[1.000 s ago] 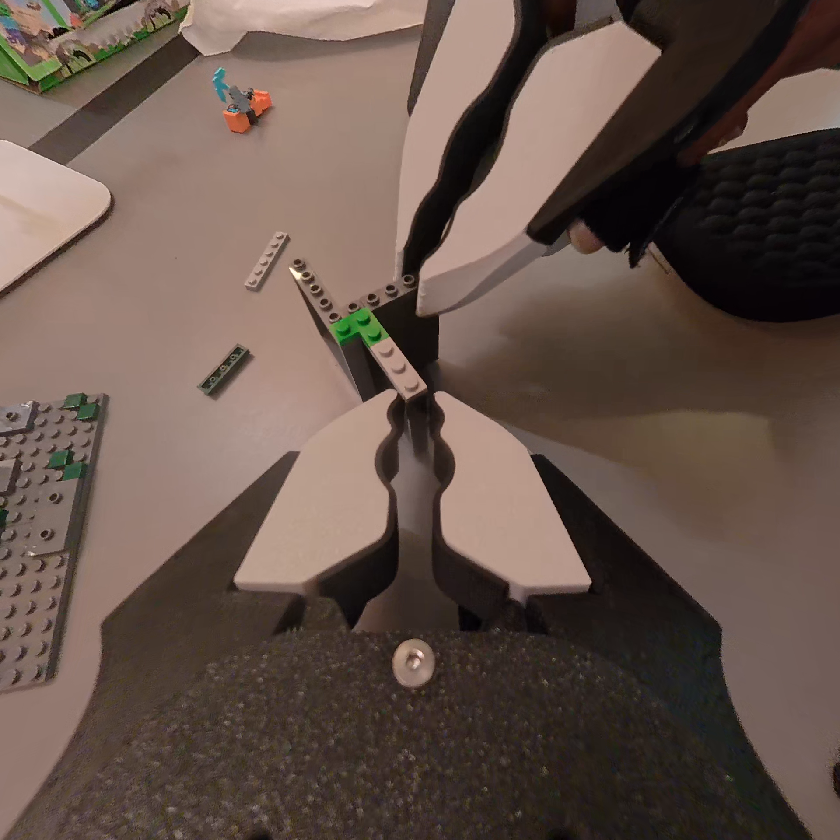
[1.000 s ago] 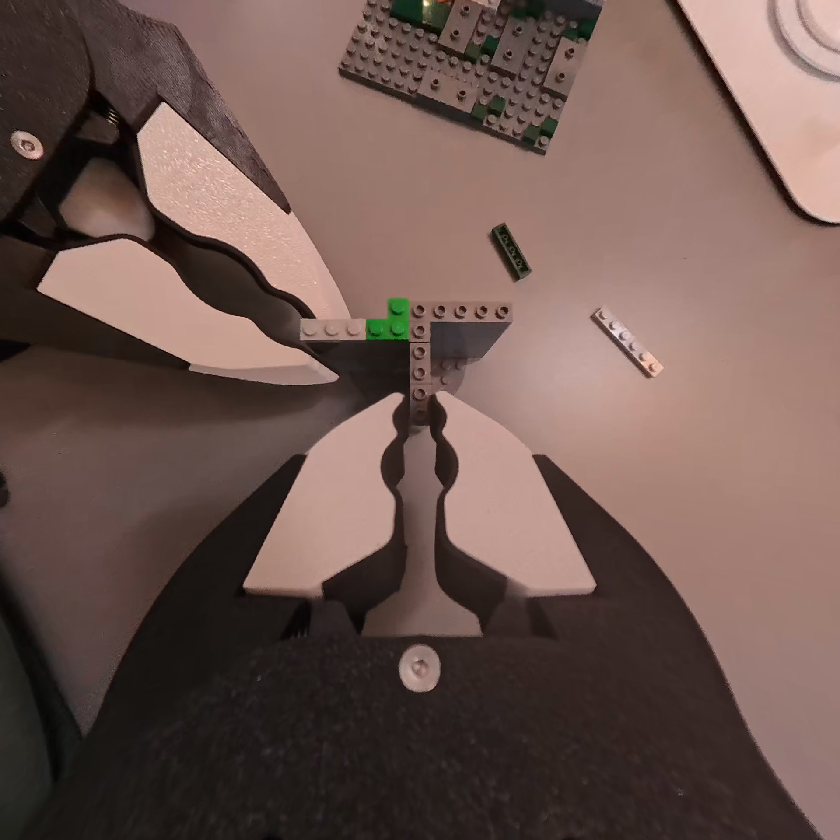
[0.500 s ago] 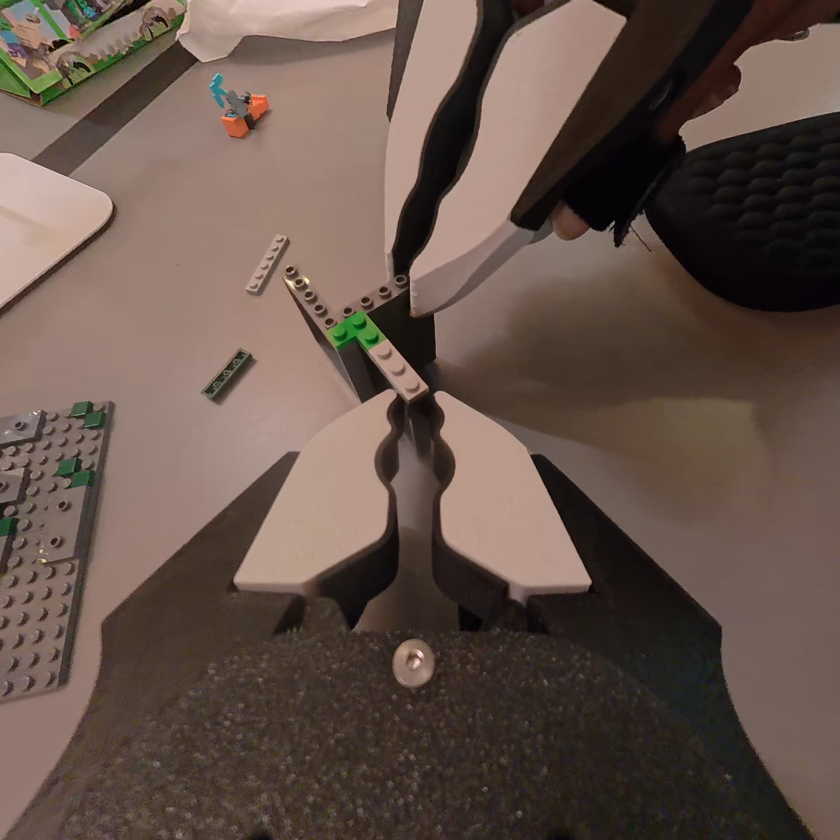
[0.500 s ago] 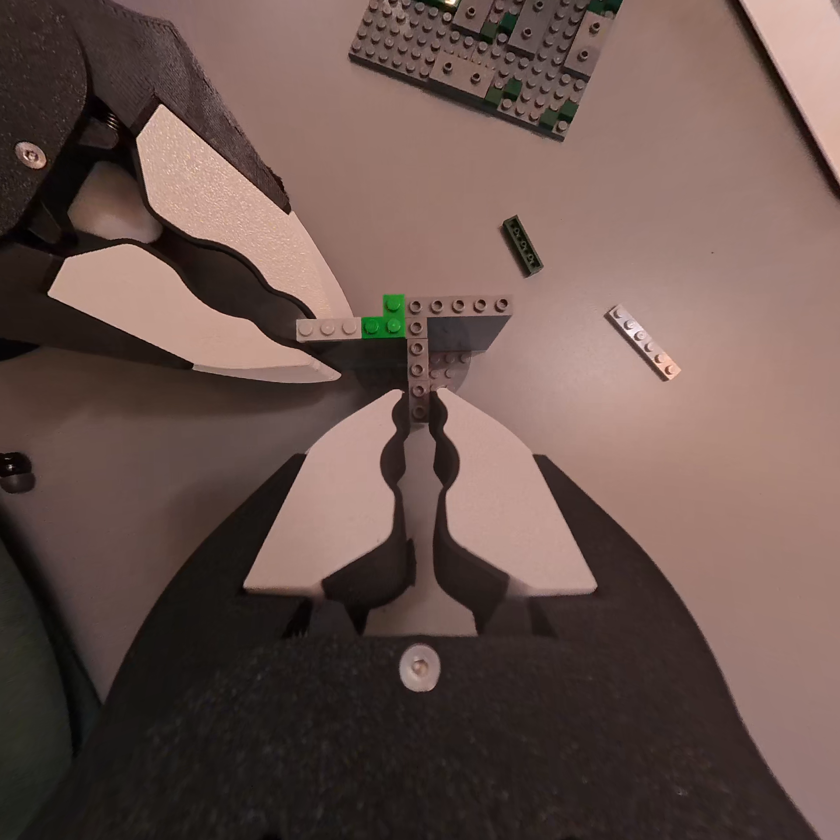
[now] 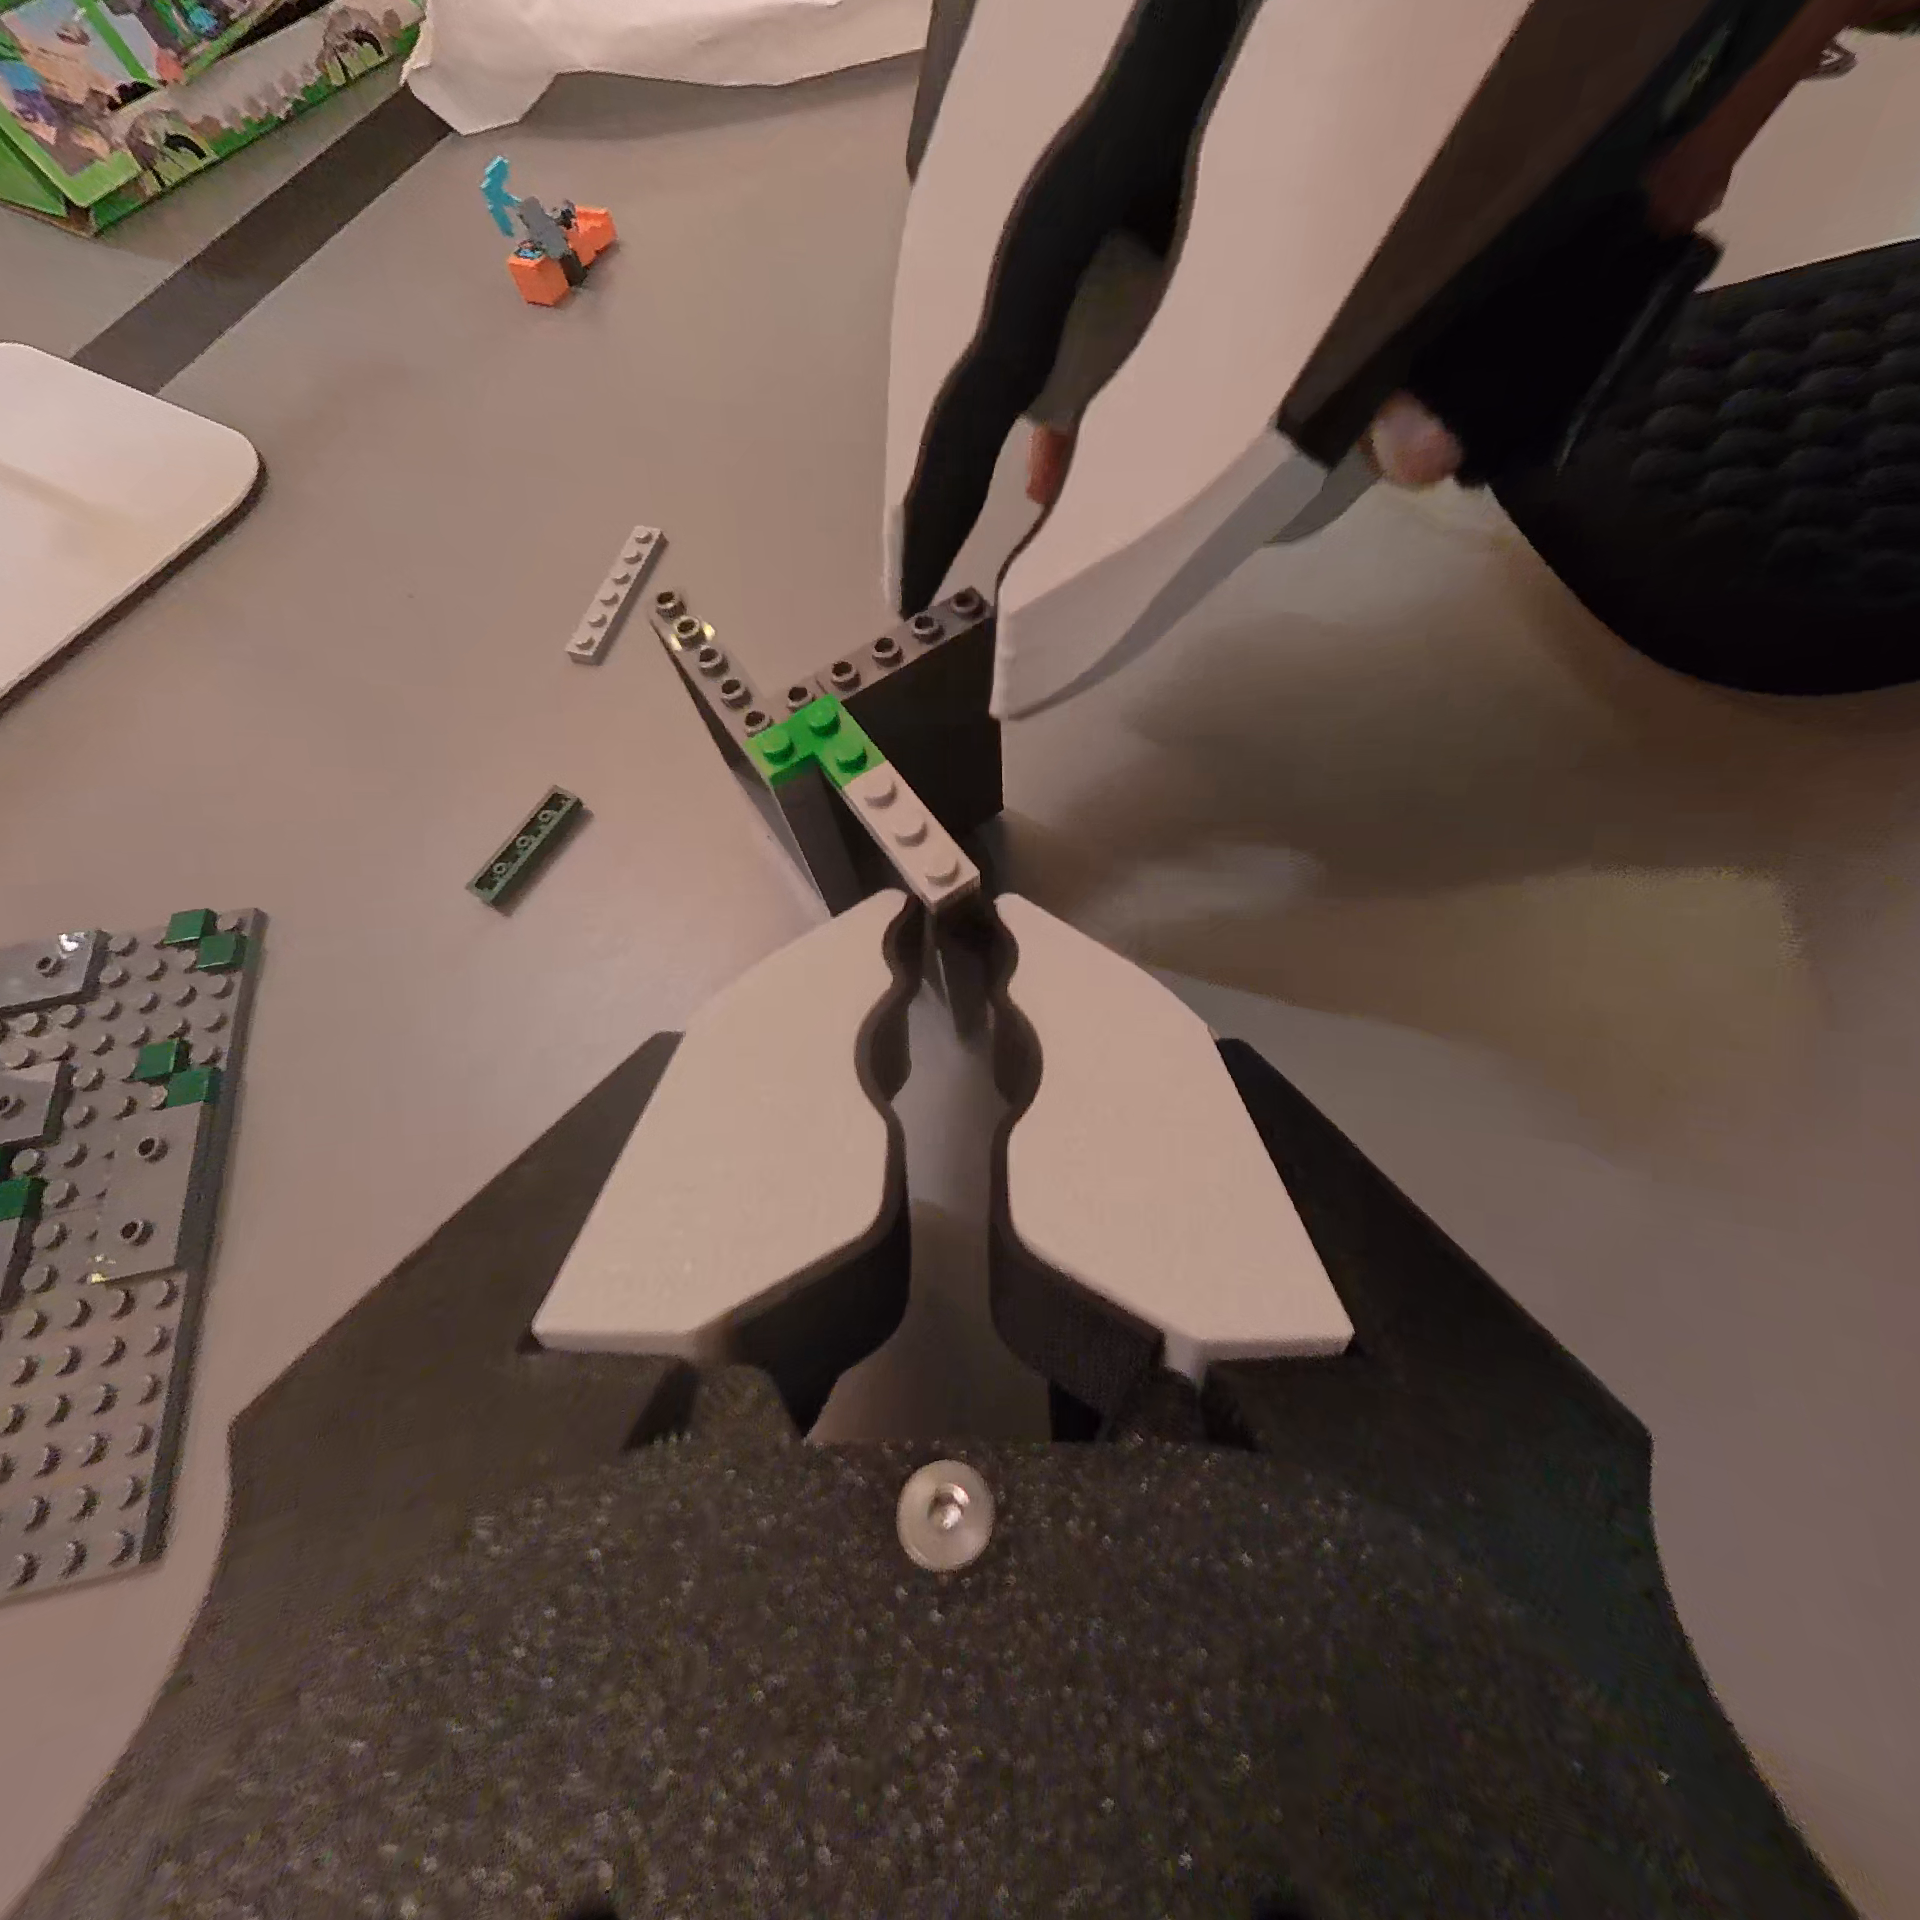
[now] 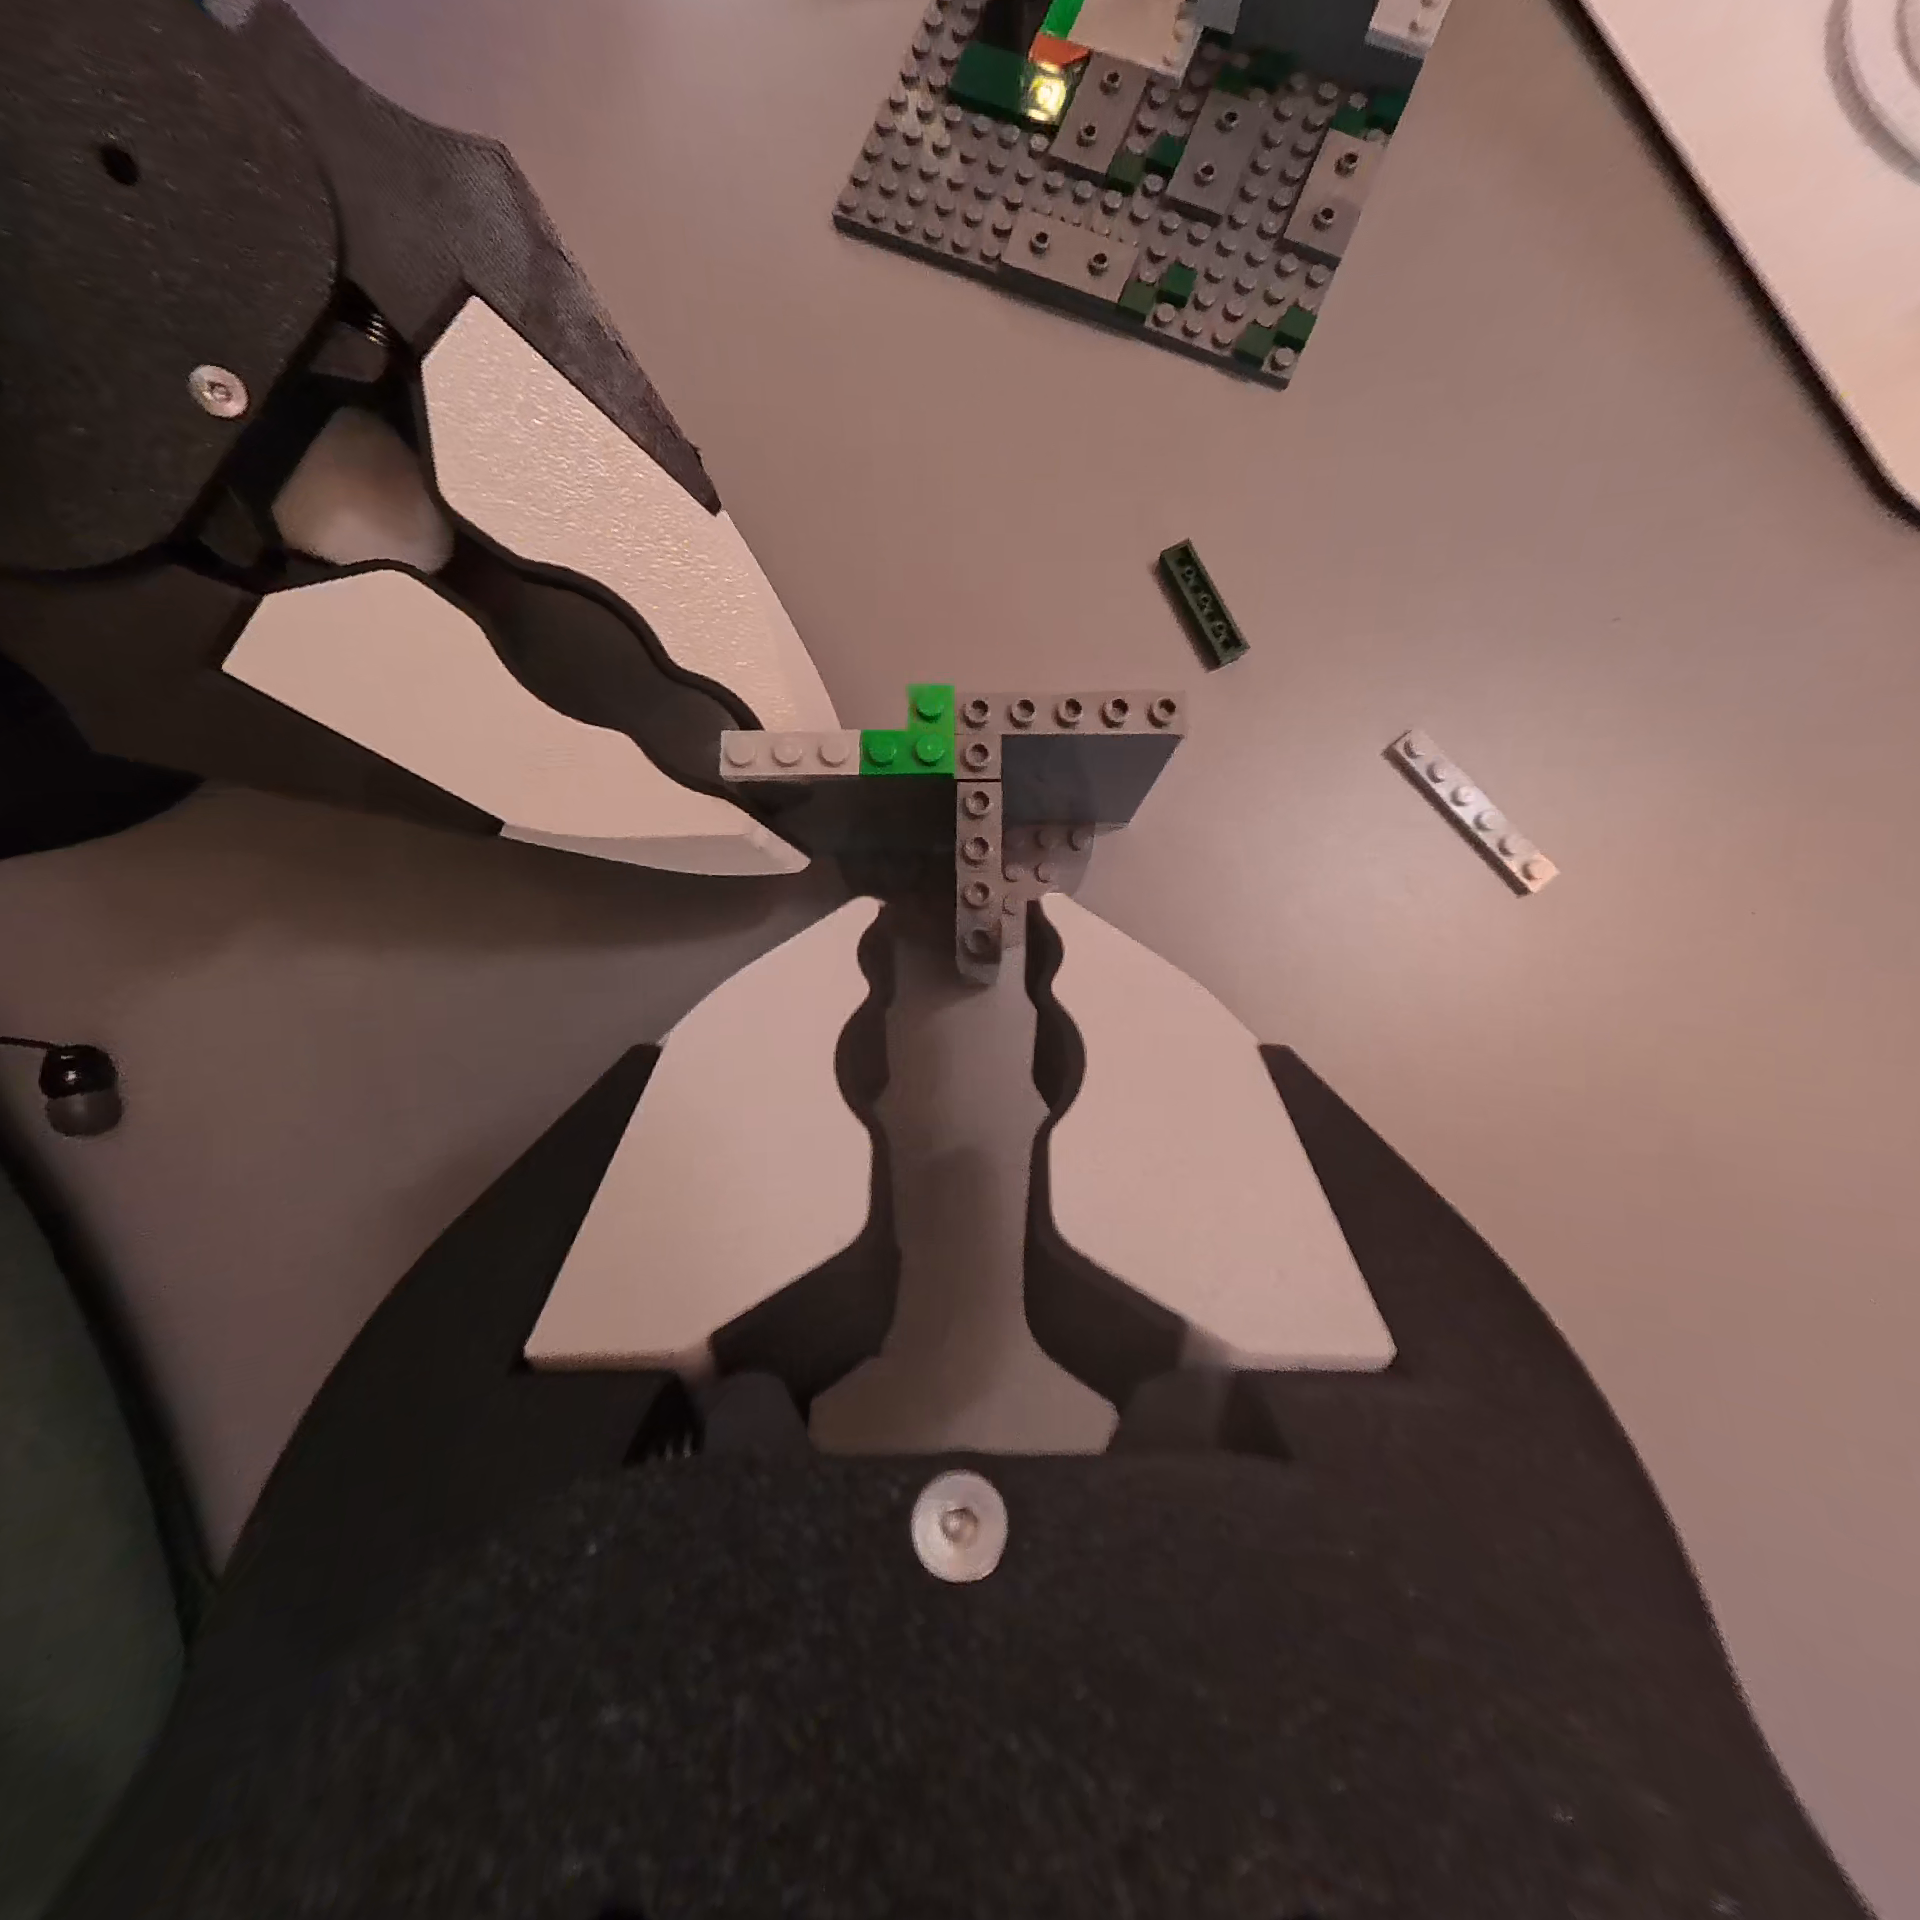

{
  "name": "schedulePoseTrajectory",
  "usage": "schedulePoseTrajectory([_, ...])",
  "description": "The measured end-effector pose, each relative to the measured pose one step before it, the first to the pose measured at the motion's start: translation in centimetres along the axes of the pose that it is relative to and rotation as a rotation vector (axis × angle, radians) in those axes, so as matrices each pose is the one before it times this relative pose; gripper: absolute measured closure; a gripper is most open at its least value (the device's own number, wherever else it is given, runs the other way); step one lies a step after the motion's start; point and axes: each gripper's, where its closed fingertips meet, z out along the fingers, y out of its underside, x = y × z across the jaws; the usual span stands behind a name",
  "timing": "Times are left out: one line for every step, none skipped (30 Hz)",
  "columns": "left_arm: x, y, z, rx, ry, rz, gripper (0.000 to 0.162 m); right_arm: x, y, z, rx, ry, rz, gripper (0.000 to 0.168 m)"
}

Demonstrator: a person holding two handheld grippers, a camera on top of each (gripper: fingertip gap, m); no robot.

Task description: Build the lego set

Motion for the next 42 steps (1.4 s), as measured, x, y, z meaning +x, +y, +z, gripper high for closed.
schedulePoseTrajectory([0.06,0.047,-0.012,-0.0007,0.0056,0.007,0.152,0.107,-0.127,-0.353,0.0159,0.0013,-0.0067,0.145])
schedulePoseTrajectory([-0.024,0.049,-0.036,-0.0003,0.0015,0.0079,0.152,0.182,-0.258,-0.437,0.0258,-0.0002,-0.0067,0.145])
schedulePoseTrajectory([-0.064,0.056,-0.052,-0.0012,0.0007,0.0089,0.152,0.294,-0.331,-0.499,0.0316,-0.0008,-0.0093,0.145])
schedulePoseTrajectory([-0.06,0.038,-0.064,-0.0006,0.0035,0.0102,0.153,0.449,-0.294,-0.494,0.0297,-0.0009,-0.0147,0.145])
schedulePoseTrajectory([-0.038,0.048,-0.065,-0.0004,0.0063,0.0122,0.154,0.597,-0.221,-0.43,0.0272,0.0012,-0.0208,0.146])
schedulePoseTrajectory([-0.168,0.052,-0.083,-0.0005,-0.0014,0.0119,0.154,0.783,-0.145,-0.341,0.0261,0.0078,-0.0231,0.147])
schedulePoseTrajectory([-0.229,0.098,-0.091,-0.0018,-0.0035,0.0111,0.153,0.873,0.026,-0.198,0.0195,0.0103,-0.0252,0.147])
schedulePoseTrajectory([-0.252,0.086,-0.1,0.0,-0.0026,0.0085,0.153,0.882,0.258,-0.029,0.0085,0.0079,-0.0268,0.148])
schedulePoseTrajectory([-0.326,0.101,-0.109,0.0003,-0.0062,0.0021,0.153,0.728,0.436,0.141,0.0002,-0.0009,-0.0277,0.149])
schedulePoseTrajectory([-0.351,0.116,-0.105,0.0008,-0.0062,-0.0029,0.153,0.474,0.479,0.294,-0.0014,-0.0122,-0.0263,0.15])
schedulePoseTrajectory([-0.385,0.106,-0.09,0.0016,-0.0075,-0.0062,0.152,0.246,0.403,0.41,0.002,-0.0218,-0.0248,0.151])
schedulePoseTrajectory([-0.402,0.097,-0.077,0.0017,-0.0085,-0.007,0.152,0.14,0.221,0.473,0.0117,-0.0238,-0.0215,0.151])
schedulePoseTrajectory([-0.405,0.097,-0.068,0.0022,-0.0095,-0.0071,0.152,-0.023,0.041,0.517,0.02,-0.0313,-0.0149,0.151])
schedulePoseTrajectory([-0.381,0.081,-0.044,0.0019,-0.0078,-0.0055,0.152,-0.128,-0.015,0.535,0.019,-0.0402,-0.0058,0.151])
schedulePoseTrajectory([-0.419,0.076,-0.053,0.0015,-0.0115,-0.0058,0.152,-0.091,-0.104,0.539,0.018,-0.0378,0.0019,0.152])
schedulePoseTrajectory([-0.425,0.113,-0.021,-0.0009,-0.0123,-0.0081,0.151,-0.021,-0.211,0.541,0.0192,-0.031,0.004,0.152])
schedulePoseTrajectory([-0.404,0.126,-0.018,-0.0025,-0.0106,-0.009,0.151,-0.111,-0.321,0.522,0.0226,-0.0319,0.0015,0.152])
schedulePoseTrajectory([-0.396,0.101,0.013,-0.0006,-0.011,-0.0106,0.151,-0.154,-0.417,0.486,0.0255,-0.0316,0.0004,0.151])
schedulePoseTrajectory([-0.345,0.068,0.041,0.0009,-0.0089,-0.012,0.151,-0.369,-0.368,0.417,0.0225,-0.042,-0.0036,0.152])
schedulePoseTrajectory([-0.257,0.019,0.041,0.0028,-0.0051,-0.0108,0.151,-0.484,-0.301,0.35,0.0174,-0.0471,-0.0048,0.152])
schedulePoseTrajectory([-0.209,-0.009,0.039,0.0039,-0.0041,-0.0087,0.151,-0.426,-0.189,0.251,0.0123,-0.0401,-0.0035,0.151])
schedulePoseTrajectory([-0.135,0.002,0.046,0.0026,-0.002,-0.0073,0.151,-0.307,-0.124,0.168,0.0111,-0.0299,-0.0024,0.151])
schedulePoseTrajectory([-0.076,-0.01,0.051,0.0029,-0.0004,-0.0051,0.15,-0.235,-0.064,0.1,0.0106,-0.0212,-0.0016,0.151])
schedulePoseTrajectory([-0.032,-0.026,0.038,0.0023,0.0006,-0.0023,0.15,-0.169,-0.052,0.053,0.011,-0.0144,0.0021,0.152])
schedulePoseTrajectory([-0.023,-0.033,0.038,0.0012,0.0,0.0017,0.15,-0.108,-0.006,0.022,0.0092,-0.0067,0.0043,0.153])
schedulePoseTrajectory([0.019,-0.039,0.045,0.0011,0.0012,0.0028,0.15,-0.119,0.007,-0.031,0.0079,-0.0036,0.0024,0.155])
schedulePoseTrajectory([0.065,-0.044,0.04,0.0019,0.0038,0.002,0.15,-0.172,0.022,-0.038,0.0051,-0.0024,0.0008,0.156])
schedulePoseTrajectory([0.121,-0.044,0.023,0.0017,0.0074,0.0016,0.15,-0.25,0.023,-0.077,0.0021,-0.0038,-0.0016,0.156])
schedulePoseTrajectory([0.182,-0.049,0.013,0.0027,0.0099,0.0014,0.15,-0.24,0.044,-0.101,-0.001,-0.0017,-0.0026,0.156])
schedulePoseTrajectory([0.195,-0.036,0.001,0.0018,0.0097,0.0031,0.15,-0.216,0.097,-0.117,-0.0059,-0.0001,-0.0024,0.156])
schedulePoseTrajectory([0.142,-0.028,-0.021,0.0024,0.0057,0.0036,0.15,-0.184,0.11,-0.154,-0.0082,-0.0005,-0.0018,0.155])
schedulePoseTrajectory([0.185,-0.037,-0.043,0.0022,0.0083,0.0031,0.15,-0.183,0.027,-0.199,-0.0055,-0.0012,-0.0001,0.155])
schedulePoseTrajectory([0.143,-0.071,-0.094,0.0044,0.0066,0.0022,0.15,-0.107,-0.064,-0.273,-0.0015,0.0021,0.0007,0.153])
schedulePoseTrajectory([0.069,-0.133,-0.161,0.0083,0.0028,0.0013,0.149,0.052,-0.135,-0.36,0.0019,0.0084,0.0005,0.151])
schedulePoseTrajectory([0.008,-0.171,-0.221,0.0089,0.0012,0.0007,0.148,0.247,-0.177,-0.414,0.0035,0.0156,0.0007,0.15])
schedulePoseTrajectory([-0.07,-0.238,-0.285,0.0118,-0.0019,-0.0021,0.147,0.466,-0.171,-0.459,0.0029,0.025,0.0023,0.15])
schedulePoseTrajectory([-0.114,-0.308,-0.328,0.0169,-0.0033,-0.0057,0.146,0.61,-0.13,-0.445,0.0018,0.029,0.003,0.15])
schedulePoseTrajectory([-0.111,-0.361,-0.35,0.021,-0.0006,-0.0089,0.145,0.612,-0.091,-0.406,0.0004,0.0258,0.0006,0.15])
schedulePoseTrajectory([-0.166,-0.338,-0.344,0.0222,-0.0021,-0.0118,0.145,0.611,-0.036,-0.334,-0.0021,0.0241,-0.0016,0.15])
schedulePoseTrajectory([-0.225,-0.315,-0.31,0.0227,-0.0057,-0.0139,0.144,0.657,0.036,-0.279,-0.0079,0.0259,-0.0048,0.15])
schedulePoseTrajectory([-0.258,-0.26,-0.276,0.0222,-0.0071,-0.0158,0.144,0.676,0.151,-0.185,-0.0171,0.0273,-0.0085,0.151])
schedulePoseTrajectory([-0.254,-0.239,-0.233,0.0212,-0.0083,-0.0161,0.144,0.643,0.278,-0.094,-0.028,0.0265,-0.0121,0.151])
